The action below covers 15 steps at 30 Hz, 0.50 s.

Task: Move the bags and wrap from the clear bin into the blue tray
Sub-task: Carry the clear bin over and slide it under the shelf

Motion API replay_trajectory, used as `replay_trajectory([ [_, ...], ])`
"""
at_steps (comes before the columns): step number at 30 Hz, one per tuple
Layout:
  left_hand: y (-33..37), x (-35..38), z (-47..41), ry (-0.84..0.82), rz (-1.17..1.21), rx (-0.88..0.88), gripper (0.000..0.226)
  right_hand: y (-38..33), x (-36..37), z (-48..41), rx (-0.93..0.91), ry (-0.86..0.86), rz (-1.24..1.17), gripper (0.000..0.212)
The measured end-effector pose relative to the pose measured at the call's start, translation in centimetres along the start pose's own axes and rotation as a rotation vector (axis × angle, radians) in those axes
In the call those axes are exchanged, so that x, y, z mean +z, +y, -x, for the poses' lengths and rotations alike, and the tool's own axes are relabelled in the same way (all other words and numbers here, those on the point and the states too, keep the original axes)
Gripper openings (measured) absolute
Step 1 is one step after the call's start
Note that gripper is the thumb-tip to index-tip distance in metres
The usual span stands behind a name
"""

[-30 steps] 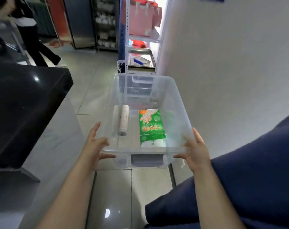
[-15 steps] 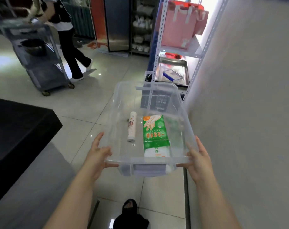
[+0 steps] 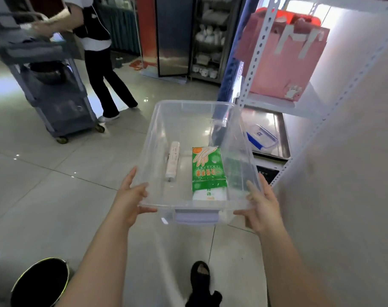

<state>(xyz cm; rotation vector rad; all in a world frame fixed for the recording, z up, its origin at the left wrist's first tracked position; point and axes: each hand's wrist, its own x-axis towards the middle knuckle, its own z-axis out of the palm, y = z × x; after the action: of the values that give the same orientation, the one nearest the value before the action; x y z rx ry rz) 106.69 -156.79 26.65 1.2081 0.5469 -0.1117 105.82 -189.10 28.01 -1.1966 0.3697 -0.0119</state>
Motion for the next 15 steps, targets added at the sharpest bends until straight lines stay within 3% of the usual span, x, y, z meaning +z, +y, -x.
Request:
replay_trajectory([
  [6,5.6,1.9,-14.0,0.104,0.008,0.032,0.078,-0.8,7.4,-17.0,0.059,-0.074,0.067,0.047],
  [10,11.0,3.7,-22.2,0.166,-0.012,0.038,0.08,-2.4,12.3,-27.0,0.0,-0.204,0.273,0.064],
  [12,13.5,4.4,-26.0,0.209,-0.028,0.029,0.082,-2.9,14.8,-31.6,0.037,-0.208,0.215,0.053],
  [15,16.4,4.7,-31.9,0.229,-0.009,0.019,0.088,-2.8,18.8,-37.6,0.061,-0.162,0.151,0.059],
])
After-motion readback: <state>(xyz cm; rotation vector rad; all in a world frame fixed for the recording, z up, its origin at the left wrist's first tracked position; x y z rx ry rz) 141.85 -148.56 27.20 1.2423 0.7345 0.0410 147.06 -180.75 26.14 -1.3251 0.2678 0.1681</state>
